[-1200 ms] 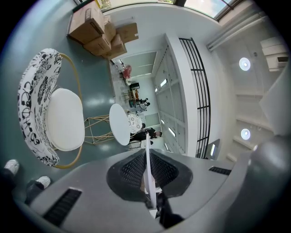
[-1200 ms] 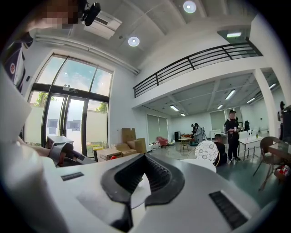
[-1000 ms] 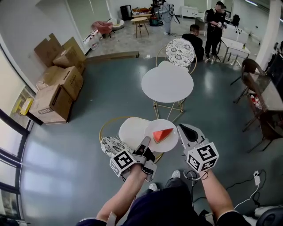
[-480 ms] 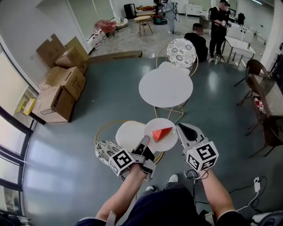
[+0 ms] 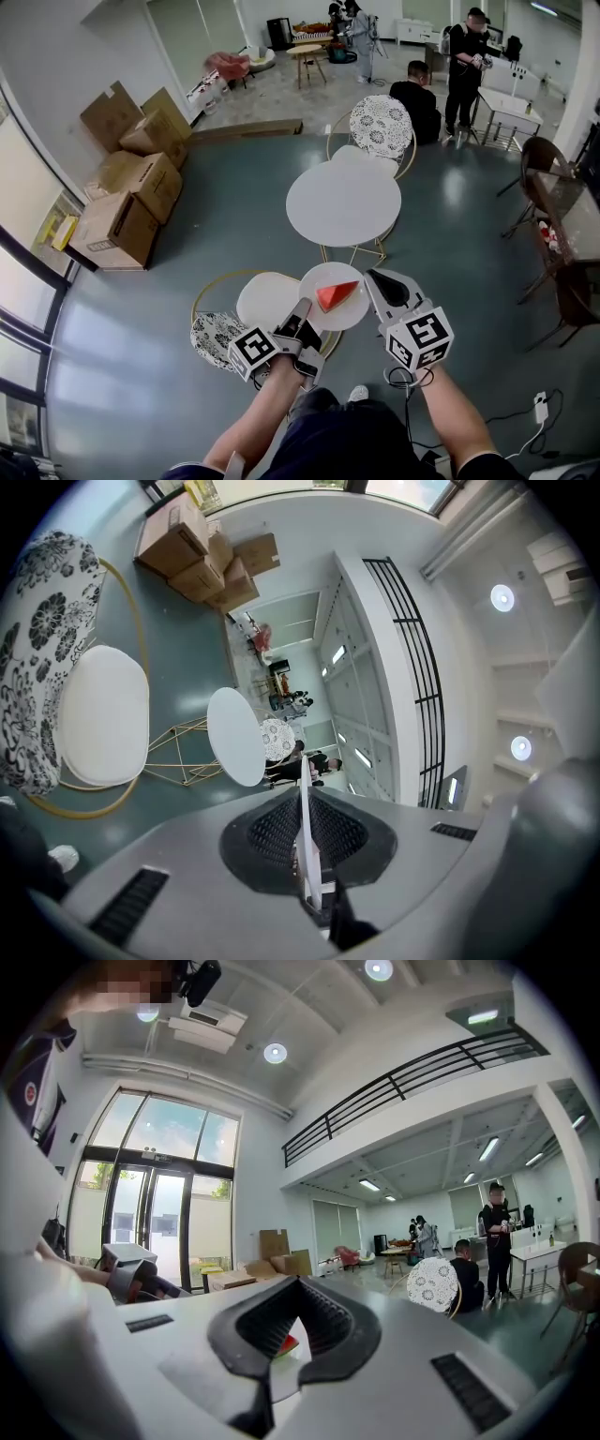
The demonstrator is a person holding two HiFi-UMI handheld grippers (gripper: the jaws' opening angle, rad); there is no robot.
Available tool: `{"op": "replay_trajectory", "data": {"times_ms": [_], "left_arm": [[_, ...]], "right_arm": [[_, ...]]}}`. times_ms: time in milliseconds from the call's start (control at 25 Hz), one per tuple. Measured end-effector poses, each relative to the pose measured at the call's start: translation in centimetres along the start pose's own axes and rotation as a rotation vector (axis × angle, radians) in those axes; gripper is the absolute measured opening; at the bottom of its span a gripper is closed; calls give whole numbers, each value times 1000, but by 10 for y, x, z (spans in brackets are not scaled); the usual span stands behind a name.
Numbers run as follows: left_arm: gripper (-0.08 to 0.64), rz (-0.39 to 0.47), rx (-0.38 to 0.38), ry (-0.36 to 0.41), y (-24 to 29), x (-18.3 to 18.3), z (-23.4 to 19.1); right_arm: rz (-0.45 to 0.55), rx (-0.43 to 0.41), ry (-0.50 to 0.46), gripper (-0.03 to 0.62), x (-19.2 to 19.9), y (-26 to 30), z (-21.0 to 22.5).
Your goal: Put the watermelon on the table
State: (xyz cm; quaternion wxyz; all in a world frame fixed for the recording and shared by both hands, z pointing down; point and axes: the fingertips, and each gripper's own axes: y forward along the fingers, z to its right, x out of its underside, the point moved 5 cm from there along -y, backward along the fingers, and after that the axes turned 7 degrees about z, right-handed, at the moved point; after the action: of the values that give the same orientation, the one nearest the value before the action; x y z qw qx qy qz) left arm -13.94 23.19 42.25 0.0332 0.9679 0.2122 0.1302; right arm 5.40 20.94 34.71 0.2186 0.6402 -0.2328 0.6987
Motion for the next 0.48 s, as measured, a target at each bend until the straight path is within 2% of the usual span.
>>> {"op": "replay_trajectory", "data": {"times_ms": [480], "left_arm": [[18,-13,-11,22,42,5,8]], "right_arm": [[-3,41,55,3,11,6,49]]}}
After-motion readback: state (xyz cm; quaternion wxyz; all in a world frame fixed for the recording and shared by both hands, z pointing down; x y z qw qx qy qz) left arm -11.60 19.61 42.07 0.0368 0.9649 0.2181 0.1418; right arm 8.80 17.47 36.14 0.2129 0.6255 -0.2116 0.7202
